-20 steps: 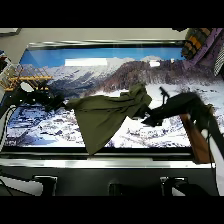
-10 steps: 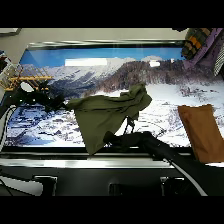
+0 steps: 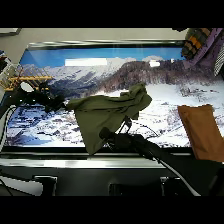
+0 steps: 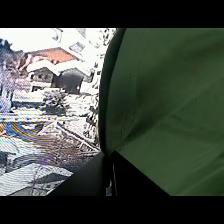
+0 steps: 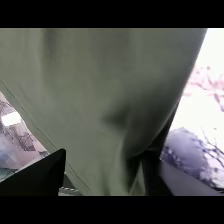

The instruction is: Fold the clothes and pants, and hang the long-sleeved shirts on hangers.

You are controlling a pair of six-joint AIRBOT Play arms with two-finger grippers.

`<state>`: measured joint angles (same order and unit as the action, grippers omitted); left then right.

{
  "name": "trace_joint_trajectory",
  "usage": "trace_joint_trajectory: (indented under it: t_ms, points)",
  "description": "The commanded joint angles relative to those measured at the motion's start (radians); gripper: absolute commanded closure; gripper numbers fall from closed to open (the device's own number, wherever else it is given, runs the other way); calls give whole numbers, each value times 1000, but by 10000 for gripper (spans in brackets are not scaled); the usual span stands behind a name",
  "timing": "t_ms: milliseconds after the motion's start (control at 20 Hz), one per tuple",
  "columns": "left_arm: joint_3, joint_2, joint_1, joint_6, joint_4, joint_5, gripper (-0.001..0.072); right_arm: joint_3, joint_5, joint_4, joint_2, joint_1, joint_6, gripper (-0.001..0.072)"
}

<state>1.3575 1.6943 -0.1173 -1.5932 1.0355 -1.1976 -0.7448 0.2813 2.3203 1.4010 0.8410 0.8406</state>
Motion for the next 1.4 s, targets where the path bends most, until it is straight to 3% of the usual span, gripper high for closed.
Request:
trace_joint_trajectory:
  t_ms: [0,50,100,200,550,750,1000,1250,1350]
  points:
    - [0,-1,0,0,0,-8,693,-43,55,-17,40,-8,-11,195]
    - [1,-1,0,0,1,-11,693,-50,63,-18,31,-19,-10,219]
    - [1,-1,0,0,1,-11,694,-53,70,-26,18,-35,-10,329]
    - [1,-1,0,0,1,-11,693,-53,117,-55,-11,-74,11,671]
    - [2,-32,-1,0,-9,-42,694,-66,264,-74,-214,-266,188,685]
    - [102,-159,-2,39,-22,-44,695,-216,348,-118,-448,-433,433,685]
    - [438,-411,-2,45,-23,-37,694,-585,521,-147,-649,-575,681,685]
    - [618,-673,-2,45,-22,103,694,-920,639,-256,-720,-576,672,685]
    - [617,-749,-2,45,-21,148,694,-990,640,-333,-721,-576,606,685]
